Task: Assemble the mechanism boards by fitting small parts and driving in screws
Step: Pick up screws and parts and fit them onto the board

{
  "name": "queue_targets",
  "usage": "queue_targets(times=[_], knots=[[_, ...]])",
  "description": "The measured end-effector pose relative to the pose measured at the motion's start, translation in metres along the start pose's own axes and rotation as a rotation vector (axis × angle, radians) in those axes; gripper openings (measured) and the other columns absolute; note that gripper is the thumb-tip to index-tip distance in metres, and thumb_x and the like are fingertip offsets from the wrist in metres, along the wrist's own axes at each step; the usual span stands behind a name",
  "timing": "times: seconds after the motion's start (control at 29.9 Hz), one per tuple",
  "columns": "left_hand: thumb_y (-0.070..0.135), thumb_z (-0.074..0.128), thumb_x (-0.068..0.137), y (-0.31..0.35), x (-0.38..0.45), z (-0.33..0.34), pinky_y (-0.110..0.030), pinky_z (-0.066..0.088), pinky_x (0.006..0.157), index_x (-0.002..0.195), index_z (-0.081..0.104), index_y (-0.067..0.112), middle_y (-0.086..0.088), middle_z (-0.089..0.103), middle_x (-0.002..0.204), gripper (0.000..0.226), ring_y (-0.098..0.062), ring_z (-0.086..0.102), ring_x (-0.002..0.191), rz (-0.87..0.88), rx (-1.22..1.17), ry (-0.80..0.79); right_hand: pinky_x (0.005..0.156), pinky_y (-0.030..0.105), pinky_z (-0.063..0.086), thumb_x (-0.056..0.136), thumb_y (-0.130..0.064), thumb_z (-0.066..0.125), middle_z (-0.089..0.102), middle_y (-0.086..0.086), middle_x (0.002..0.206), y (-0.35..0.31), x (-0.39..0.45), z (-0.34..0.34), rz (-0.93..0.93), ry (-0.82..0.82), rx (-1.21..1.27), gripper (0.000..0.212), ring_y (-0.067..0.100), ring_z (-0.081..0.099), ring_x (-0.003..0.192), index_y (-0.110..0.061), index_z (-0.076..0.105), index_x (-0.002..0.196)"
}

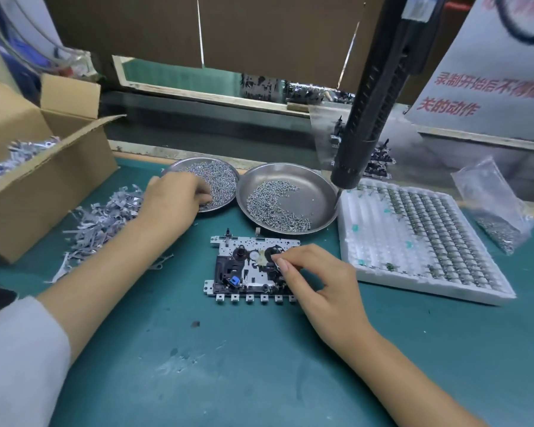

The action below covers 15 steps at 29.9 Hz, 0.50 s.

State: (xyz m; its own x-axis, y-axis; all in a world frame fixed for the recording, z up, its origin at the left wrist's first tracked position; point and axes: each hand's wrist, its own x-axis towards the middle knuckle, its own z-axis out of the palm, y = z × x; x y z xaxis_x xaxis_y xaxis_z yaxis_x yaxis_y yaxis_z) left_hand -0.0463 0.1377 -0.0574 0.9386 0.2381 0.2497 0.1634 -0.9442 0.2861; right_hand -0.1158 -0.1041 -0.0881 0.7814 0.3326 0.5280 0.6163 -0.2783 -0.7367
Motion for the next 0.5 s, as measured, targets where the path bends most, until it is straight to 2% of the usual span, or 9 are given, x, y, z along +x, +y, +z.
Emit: queue_targets(times=[0.17, 0.33, 0.43, 0.5], knots=[[0.022, 0.064, 0.090, -0.001, -0.009, -0.003, -0.033, 0.033, 0.090, 0.092, 0.075, 0.022, -0.004, 0.073, 0.090, 0.011, -0.031, 0.060, 0.094, 0.058, -0.058, 0.188, 0.074, 0.017, 0.046, 0.089, -0.013, 0.060, 0.067, -0.003, 0.085, -0.001, 0.001, 0.000, -0.008, -0.011, -0.002, 0.015, 0.006, 0.061, 0.081, -0.007, 0.073, 0.087], [0.026, 0.059, 0.093, -0.003, -0.010, -0.002, -0.033, 0.027, 0.091, 0.096, 0.068, 0.020, -0.005, 0.071, 0.091, 0.011, -0.029, 0.059, 0.091, 0.052, -0.097, 0.221, 0.074, 0.019, 0.047, 0.089, -0.014, 0.059, 0.067, -0.002, 0.085, -0.002, 0.001, 0.000, -0.007, -0.020, -0.006, 0.015, 0.008, 0.062, 0.081, -0.008, 0.073, 0.087], [0.022, 0.059, 0.093, -0.001, -0.011, -0.004, -0.036, 0.034, 0.093, 0.095, 0.066, 0.017, -0.005, 0.069, 0.097, 0.009, -0.029, 0.059, 0.095, 0.049, -0.128, 0.195, 0.074, 0.019, 0.047, 0.089, -0.015, 0.059, 0.067, -0.003, 0.085, -0.002, 0.001, 0.000, -0.006, -0.019, -0.006, 0.015, 0.007, 0.062, 0.082, -0.008, 0.073, 0.087], [0.017, 0.061, 0.091, 0.002, -0.016, -0.008, -0.032, 0.041, 0.090, 0.094, 0.066, 0.014, -0.003, 0.068, 0.091, 0.007, -0.024, 0.061, 0.089, 0.043, -0.254, 0.190, 0.074, 0.019, 0.047, 0.089, -0.015, 0.059, 0.067, -0.005, 0.085, -0.002, 0.001, -0.001, -0.006, -0.018, -0.004, 0.015, 0.007, 0.062, 0.082, -0.008, 0.073, 0.087]])
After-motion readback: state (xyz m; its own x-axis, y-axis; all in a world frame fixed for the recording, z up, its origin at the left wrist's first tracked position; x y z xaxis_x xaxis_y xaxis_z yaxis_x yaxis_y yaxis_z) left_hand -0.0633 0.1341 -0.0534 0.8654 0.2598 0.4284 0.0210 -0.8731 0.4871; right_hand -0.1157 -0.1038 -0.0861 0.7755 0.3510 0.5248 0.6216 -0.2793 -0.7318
